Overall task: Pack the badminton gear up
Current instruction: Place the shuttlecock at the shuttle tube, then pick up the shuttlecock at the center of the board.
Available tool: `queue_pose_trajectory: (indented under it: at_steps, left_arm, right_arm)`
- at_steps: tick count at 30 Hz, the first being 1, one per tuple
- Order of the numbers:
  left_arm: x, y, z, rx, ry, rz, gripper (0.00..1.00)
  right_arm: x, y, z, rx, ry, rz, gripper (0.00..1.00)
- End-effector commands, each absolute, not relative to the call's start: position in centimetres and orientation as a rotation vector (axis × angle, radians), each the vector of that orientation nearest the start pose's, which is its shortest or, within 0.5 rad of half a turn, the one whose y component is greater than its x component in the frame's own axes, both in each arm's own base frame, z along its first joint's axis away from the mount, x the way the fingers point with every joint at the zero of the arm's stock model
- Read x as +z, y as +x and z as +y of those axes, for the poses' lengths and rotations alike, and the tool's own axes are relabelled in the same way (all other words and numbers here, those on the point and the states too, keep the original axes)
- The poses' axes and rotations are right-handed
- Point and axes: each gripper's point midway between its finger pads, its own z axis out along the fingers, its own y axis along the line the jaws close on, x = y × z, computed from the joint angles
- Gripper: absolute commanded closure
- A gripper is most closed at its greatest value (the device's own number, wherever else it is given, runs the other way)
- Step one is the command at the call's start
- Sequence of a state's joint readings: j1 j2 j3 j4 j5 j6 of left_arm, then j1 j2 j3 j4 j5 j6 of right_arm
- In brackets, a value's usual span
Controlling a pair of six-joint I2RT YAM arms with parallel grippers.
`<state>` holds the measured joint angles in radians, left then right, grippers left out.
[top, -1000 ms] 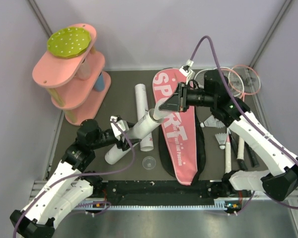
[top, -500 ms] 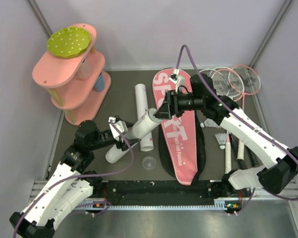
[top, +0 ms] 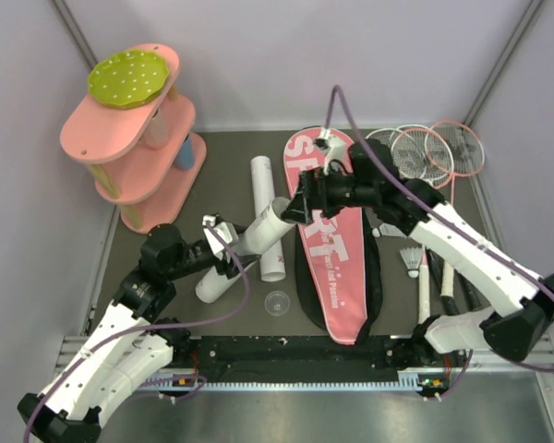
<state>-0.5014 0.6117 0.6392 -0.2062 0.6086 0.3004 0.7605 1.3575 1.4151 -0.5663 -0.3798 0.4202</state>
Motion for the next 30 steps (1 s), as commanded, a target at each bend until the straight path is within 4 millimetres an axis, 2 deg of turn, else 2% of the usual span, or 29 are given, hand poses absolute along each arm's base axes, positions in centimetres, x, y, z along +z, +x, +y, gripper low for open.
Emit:
queue_pose_trajectory:
  at_steps: [1, 3, 5, 6, 8, 10, 13, 14, 16, 17, 18, 19, 20, 21, 24, 26, 27, 29, 30]
  left_arm:
    - [27.6, 20.9, -19.6, -0.569, 0.971, 1.364, 1.0]
    - [27.6, 21.2, -19.4, -0.553, 0.954, 1.384, 1.0]
    - [27.9, 21.2, -19.3, -0.553, 0.947, 1.382, 1.0]
    - [27.9, 21.2, -19.3, -0.552, 0.946, 1.381, 1.0]
    - [27.9, 21.0, -19.3, -0.558, 0.945, 1.379, 1.0]
    - [28.0, 21.0, -19.3, -0.56, 0.944, 1.376, 1.0]
    - [28.1, 20.9, -19.3, -0.564, 0.941, 1.377, 1.0]
    - [28.2, 20.9, -19.3, -0.564, 0.939, 1.374, 1.0]
    - [28.2, 20.9, -19.2, -0.56, 0.932, 1.377, 1.0]
    - [28.4, 20.9, -19.2, -0.558, 0.927, 1.374, 1.0]
    - [28.4, 20.9, -19.2, -0.56, 0.927, 1.374, 1.0]
    - [28.5, 20.8, -19.3, -0.566, 0.93, 1.37, 1.0]
    - [28.5, 20.8, -19.3, -0.568, 0.932, 1.367, 1.0]
    - [28.5, 20.7, -19.3, -0.57, 0.934, 1.366, 1.0]
    - [28.5, 20.6, -19.4, -0.578, 0.936, 1.367, 1.0]
    - [28.5, 20.7, -19.4, -0.582, 0.936, 1.369, 1.0]
    - [28.5, 20.6, -19.5, -0.583, 0.937, 1.369, 1.0]
    - [28.4, 20.6, -19.5, -0.588, 0.937, 1.371, 1.0]
    - [28.4, 20.6, -19.6, -0.592, 0.938, 1.37, 1.0]
  right_arm:
    - [36.0, 23.2, 27.7, 1.051, -0.505, 1.945, 0.06]
    - [36.8, 22.9, 26.4, 1.049, -0.482, 1.909, 0.05]
    - [37.0, 23.5, 25.3, 1.009, -0.435, 1.889, 0.04]
    - [36.2, 23.8, 24.7, 0.983, -0.408, 1.904, 0.04]
    - [35.9, 25.1, 22.9, 0.896, -0.289, 1.902, 0.04]
    - [34.2, 26.2, 21.6, 0.815, -0.21, 1.935, 0.04]
    - [31.0, 28.4, 18.1, 0.683, 0.024, 2.023, 0.04]
    - [29.1, 29.3, 15.8, 0.614, 0.166, 2.082, 0.05]
    - [25.4, 30.4, 12.9, 0.509, 0.302, 2.147, 0.06]
    - [23.1, 31.0, 11.9, 0.464, 0.312, 2.2, 0.07]
    - [21.0, 31.8, 9.9, 0.418, 0.352, 2.224, 0.08]
    - [19.5, 32.3, 9.0, 0.387, 0.359, 2.256, 0.09]
    - [16.8, 32.5, 7.8, 0.328, 0.36, 2.312, 0.09]
    - [16.4, 33.7, 6.9, 0.338, 0.366, 2.288, 0.11]
    - [14.2, 35.5, 4.8, 0.278, 0.374, 2.29, 0.12]
    - [13.9, 36.6, 4.0, 0.251, 0.354, 2.299, 0.16]
    - [12.8, 36.9, 3.1, 0.232, 0.384, 2.327, 0.18]
    - [12.3, 37.4, 2.5, 0.237, 0.398, 2.335, 0.2]
    - [11.8, 37.6, 3.1, 0.278, 0.383, 2.348, 0.21]
